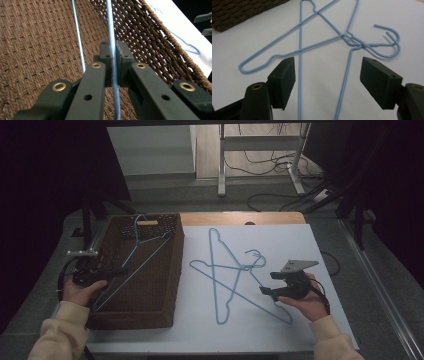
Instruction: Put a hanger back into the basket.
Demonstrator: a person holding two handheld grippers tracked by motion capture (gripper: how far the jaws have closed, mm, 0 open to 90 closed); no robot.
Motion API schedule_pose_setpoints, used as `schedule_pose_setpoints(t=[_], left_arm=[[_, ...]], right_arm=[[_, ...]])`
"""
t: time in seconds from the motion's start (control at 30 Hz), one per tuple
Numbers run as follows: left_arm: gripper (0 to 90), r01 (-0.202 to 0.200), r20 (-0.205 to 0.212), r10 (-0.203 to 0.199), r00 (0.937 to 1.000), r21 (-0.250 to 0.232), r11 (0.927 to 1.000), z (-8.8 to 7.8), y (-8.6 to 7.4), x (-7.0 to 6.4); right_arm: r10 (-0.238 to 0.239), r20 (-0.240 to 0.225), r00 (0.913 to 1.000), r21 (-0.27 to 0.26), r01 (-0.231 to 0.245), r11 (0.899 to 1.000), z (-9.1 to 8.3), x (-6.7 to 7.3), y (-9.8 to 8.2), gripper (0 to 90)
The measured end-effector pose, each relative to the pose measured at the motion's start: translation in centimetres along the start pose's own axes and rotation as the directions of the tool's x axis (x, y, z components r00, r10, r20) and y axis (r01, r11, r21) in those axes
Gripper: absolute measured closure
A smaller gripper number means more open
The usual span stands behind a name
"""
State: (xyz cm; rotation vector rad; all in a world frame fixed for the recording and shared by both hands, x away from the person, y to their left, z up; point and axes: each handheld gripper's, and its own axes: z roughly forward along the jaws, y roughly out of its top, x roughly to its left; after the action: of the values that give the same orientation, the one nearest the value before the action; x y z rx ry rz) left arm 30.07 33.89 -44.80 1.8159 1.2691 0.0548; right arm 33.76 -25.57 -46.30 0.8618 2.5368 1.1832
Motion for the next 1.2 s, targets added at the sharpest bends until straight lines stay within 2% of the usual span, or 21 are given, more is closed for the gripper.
schedule_pose_setpoints(t=[0.13,0.2,0.27,0.3,0.33,0.37,0.4,0.5,0.6,0.63,0.67,0.7,0.73,0.77,0.83,0.87,0.93,0.97,1.03,1.13,1.2], left_arm=[[85.3,0.008,-0.005,-0.008,1.0,0.005,1.0,0.1,0.0,0.2],[85.5,0.033,-0.009,-0.033,0.9994,0.005,0.9994,0.2,0.0,0.6],[85.4,0.04,-0.016,-0.04,0.9991,0.009,0.9992,0.2,0.0,0.8],[85.2,0.062,-0.037,-0.061,0.9974,0.018,0.9979,0.3,0.0,1.2],[84.5,0.062,-0.037,-0.061,0.9974,0.018,0.9979,0.3,0.0,1.2],[82.8,0.07,-0.066,-0.068,0.9955,0.021,0.9974,0.4,0.0,1.4],[81.1,0.065,-0.12,-0.062,0.9908,0.023,0.9976,0.5,0.0,1.6],[68.9,0.068,-0.183,-0.065,0.9809,0.014,0.9976,0.5,0.0,1.7],[61.1,0.05,-0.201,-0.048,0.9785,0.009,0.9987,0.4,0.0,1.4],[58.6,0.031,-0.225,-0.029,0.974,0.006,0.9995,0.4,0.1,1.0],[55.3,0.031,-0.225,-0.029,0.974,0.006,0.9995,0.4,0.1,1.0],[52.2,0.009,-0.265,-0.007,0.9641,0.006,0.9999,0.3,0.2,0.4],[50.5,-0.001,-0.274,0.001,0.9617,0.0,1.0,0.2,0.3,0.1],[48.9,-0.001,-0.274,0.001,0.9617,0.0,1.0,0.2,0.3,0.1],[46.4,-0.028,-0.279,0.022,0.9601,-0.016,0.9995,-0.2,0.5,-0.7],[39.7,-0.05,-0.266,0.039,0.9631,-0.034,0.9982,-0.6,0.7,-1.7],[35.2,-0.079,-0.243,0.064,0.9679,-0.053,0.9954,-1.0,0.9,-2.8],[33.6,-0.079,-0.243,0.064,0.9679,-0.053,0.9954,-1.0,0.9,-2.8],[31.2,-0.104,-0.211,0.088,0.9736,-0.069,0.9921,-1.3,1.2,-4.3],[28.1,-0.131,-0.173,0.115,0.9782,-0.086,0.9877,-1.4,1.2,-5.9],[28.0,-0.159,-0.13,0.147,0.9806,-0.087,0.9835,-1.1,1.1,-7.4]], right_arm=[[-0.001,-0.001,1.0,0.002,0.001,1.0,0.0,0.0,0.0,28.6],[-0.002,-0.001,1.0,0.004,0.002,1.0,0.0,0.0,0.0,28.6],[-0.003,-0.001,1.0,0.004,0.003,1.0,0.0,0.0,0.0,28.6],[-0.003,-0.001,1.0,0.004,0.003,1.0,0.0,0.0,0.0,28.6],[-0.003,-0.001,1.0,0.004,0.003,1.0,0.0,0.0,0.0,28.6],[-0.003,-0.001,1.0,0.006,0.003,1.0,0.0,0.0,0.0,28.5],[-0.004,-0.001,1.0,0.007,0.004,1.0,0.0,0.0,0.0,28.6],[-0.006,-0.001,1.0,0.009,0.006,1.0,0.0,0.1,0.0,28.5],[-0.008,-0.003,1.0,0.01,0.008,1.0,0.1,0.1,0.0,28.4],[-0.008,-0.003,1.0,0.011,0.008,1.0,0.1,0.1,0.0,28.4],[-0.008,-0.003,1.0,0.011,0.008,1.0,0.1,0.1,0.0,28.4],[-0.007,-0.003,1.0,0.014,0.007,1.0,0.1,0.1,0.0,28.4],[-0.009,-0.003,1.0,0.014,0.009,1.0,0.2,0.1,0.0,28.3],[-0.01,-0.003,0.9999,0.015,0.01,1.0,0.2,0.1,0.0,28.3],[-0.011,-0.003,0.9999,0.015,0.011,1.0,0.2,0.1,0.0,28.3],[-0.012,-0.002,0.9999,0.017,0.012,1.0,0.2,0.2,0.0,28.2],[-0.01,-0.001,0.9999,0.018,0.01,1.0,0.2,0.2,0.0,28.0],[-0.01,-0.001,0.9999,0.018,0.01,1.0,0.2,0.2,0.0,28.0],[-0.008,-0.002,1.0,0.015,0.009,1.0,0.2,0.2,0.1,27.8],[-0.007,-0.002,1.0,0.012,0.007,1.0,0.2,0.3,0.1,27.4],[-0.001,-0.001,1.0,0.012,0.001,1.0,0.1,0.2,0.0,27.4]])
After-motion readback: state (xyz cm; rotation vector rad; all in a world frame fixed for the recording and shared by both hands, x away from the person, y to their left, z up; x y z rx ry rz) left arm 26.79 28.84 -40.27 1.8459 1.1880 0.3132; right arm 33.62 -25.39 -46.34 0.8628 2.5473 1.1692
